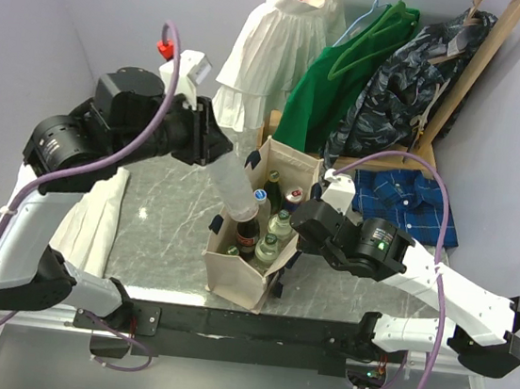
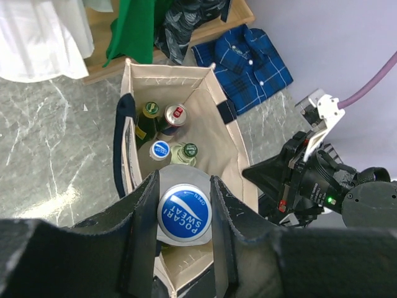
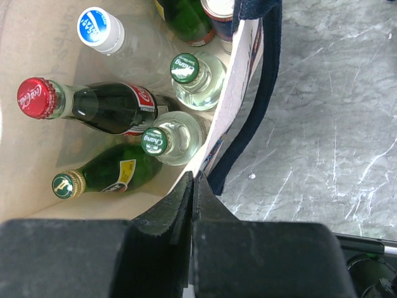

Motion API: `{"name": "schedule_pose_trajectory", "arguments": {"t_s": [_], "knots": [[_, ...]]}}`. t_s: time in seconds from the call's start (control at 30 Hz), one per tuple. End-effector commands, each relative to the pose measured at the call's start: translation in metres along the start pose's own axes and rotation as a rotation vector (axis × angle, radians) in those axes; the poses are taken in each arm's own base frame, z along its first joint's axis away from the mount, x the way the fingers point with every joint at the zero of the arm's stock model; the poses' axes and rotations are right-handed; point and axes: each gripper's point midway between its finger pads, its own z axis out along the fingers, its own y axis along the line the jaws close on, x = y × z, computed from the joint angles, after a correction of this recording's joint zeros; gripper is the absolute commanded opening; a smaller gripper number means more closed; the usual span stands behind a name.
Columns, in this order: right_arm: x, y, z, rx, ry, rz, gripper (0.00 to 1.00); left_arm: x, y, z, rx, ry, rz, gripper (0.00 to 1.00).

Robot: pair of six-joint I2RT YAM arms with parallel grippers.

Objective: Place the beverage into the canvas bag
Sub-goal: Place the drink in the canvas bag.

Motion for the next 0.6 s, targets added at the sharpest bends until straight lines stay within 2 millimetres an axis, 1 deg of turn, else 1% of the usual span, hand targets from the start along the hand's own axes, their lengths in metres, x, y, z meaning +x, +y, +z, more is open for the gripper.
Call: {"name": "schedule_pose_trajectory", "arguments": {"t_s": [0.0, 0.17, 0.4, 0.5, 0.53, 0.57], "knots": [[-0.01, 0.001, -0.006, -0.026, -0.036, 0.019, 0.0, -0.056, -0.031, -0.022, 0.102, -0.226, -0.05, 0.01], [-0.013, 0.0, -0.008, -0.02, -0.045, 0.019, 0.0, -0.047, -0.046, -0.016, 0.123, -0.2, -0.04, 0.01], [-0.023, 0.002, -0.012, -0.022, -0.068, 0.025, 0.0, -0.025, -0.073, -0.007, 0.18, -0.143, -0.027, 0.01], [-0.027, 0.002, -0.014, -0.022, -0.078, 0.024, 0.0, -0.018, -0.073, -0.004, 0.162, -0.128, -0.032, 0.01], [-0.029, 0.003, -0.015, -0.023, -0.081, 0.028, 0.0, -0.015, -0.075, -0.005, 0.169, -0.124, -0.036, 0.01], [-0.03, 0.003, -0.015, -0.023, -0.083, 0.026, 0.0, -0.009, -0.075, -0.002, 0.164, -0.11, -0.033, 0.01]]}}
